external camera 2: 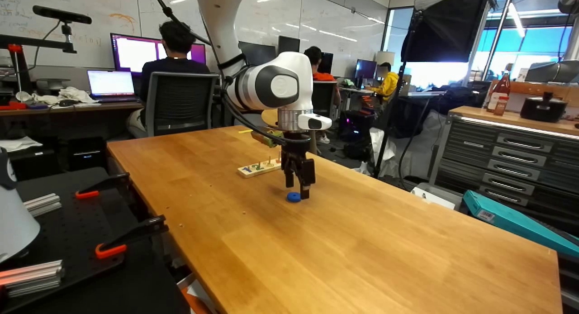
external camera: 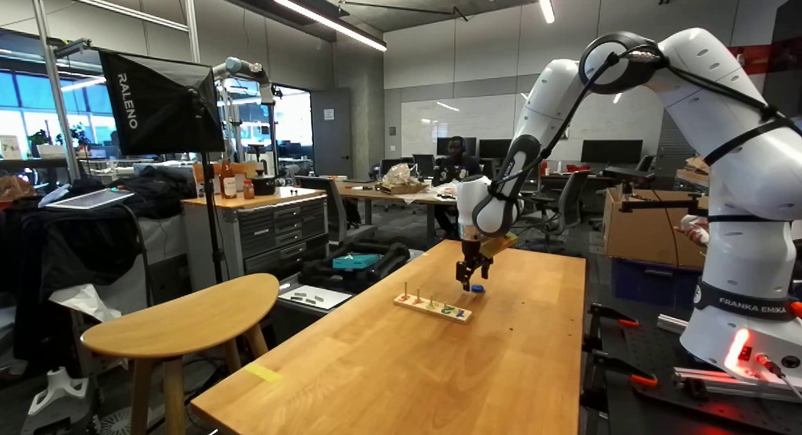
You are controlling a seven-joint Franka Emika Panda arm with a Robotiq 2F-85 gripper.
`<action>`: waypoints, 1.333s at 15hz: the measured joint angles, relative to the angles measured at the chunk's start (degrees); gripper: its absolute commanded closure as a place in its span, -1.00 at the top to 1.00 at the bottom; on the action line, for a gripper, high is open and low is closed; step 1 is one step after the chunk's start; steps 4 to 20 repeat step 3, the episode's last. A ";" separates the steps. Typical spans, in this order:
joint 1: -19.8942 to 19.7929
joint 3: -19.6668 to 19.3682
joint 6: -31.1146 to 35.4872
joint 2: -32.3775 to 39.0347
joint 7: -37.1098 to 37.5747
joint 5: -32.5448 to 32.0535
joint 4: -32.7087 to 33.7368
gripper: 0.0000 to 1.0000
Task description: Remove the blue disc from the wooden board and put it on the table
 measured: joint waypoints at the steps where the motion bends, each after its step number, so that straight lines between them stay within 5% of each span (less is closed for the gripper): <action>1: 0.00 0.05 0.00 0.01 0.00 0.00 -0.07 1.00; 20: 0.00 0.23 0.00 0.02 -0.01 0.00 -0.28 1.00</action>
